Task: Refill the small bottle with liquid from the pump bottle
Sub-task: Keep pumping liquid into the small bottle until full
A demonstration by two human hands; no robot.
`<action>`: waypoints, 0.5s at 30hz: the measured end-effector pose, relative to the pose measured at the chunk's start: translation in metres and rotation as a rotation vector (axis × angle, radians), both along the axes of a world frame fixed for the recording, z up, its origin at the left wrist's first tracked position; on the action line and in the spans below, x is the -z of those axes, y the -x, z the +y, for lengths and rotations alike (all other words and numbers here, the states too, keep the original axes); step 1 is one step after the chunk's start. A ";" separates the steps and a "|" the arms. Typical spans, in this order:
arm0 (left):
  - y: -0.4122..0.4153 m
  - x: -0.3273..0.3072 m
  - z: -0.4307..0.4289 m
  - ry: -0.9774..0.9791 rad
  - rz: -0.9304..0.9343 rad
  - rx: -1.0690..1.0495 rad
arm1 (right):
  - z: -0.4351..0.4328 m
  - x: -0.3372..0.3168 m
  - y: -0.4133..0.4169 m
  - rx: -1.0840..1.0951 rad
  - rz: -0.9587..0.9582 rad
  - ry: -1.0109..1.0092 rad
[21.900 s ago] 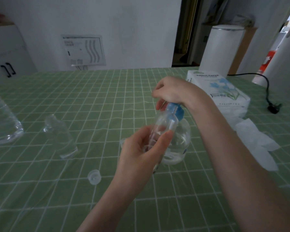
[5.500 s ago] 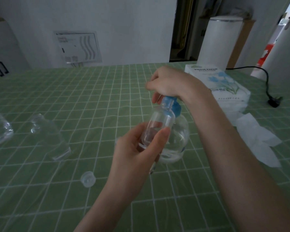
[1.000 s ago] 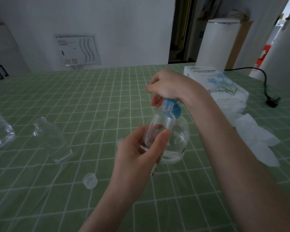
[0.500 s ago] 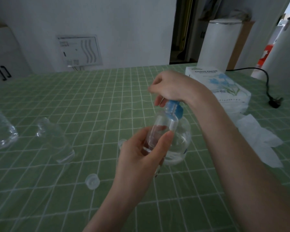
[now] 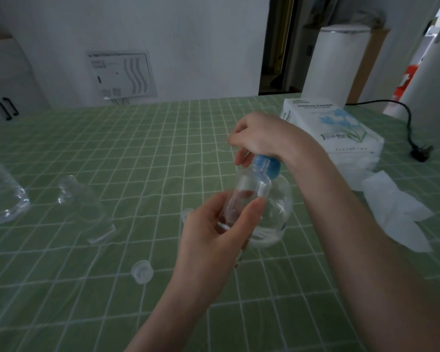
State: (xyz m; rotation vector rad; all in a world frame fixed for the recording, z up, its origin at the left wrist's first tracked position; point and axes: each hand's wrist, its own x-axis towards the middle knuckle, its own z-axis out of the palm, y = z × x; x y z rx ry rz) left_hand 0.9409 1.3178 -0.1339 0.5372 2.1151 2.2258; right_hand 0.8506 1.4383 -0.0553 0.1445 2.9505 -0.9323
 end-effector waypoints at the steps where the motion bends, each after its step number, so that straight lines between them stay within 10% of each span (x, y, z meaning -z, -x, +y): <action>1: 0.000 0.000 0.000 0.000 0.000 -0.003 | 0.000 -0.001 0.000 0.000 0.002 -0.002; 15: 0.002 0.000 0.000 -0.015 0.001 0.008 | -0.001 -0.008 0.000 -0.002 0.022 -0.033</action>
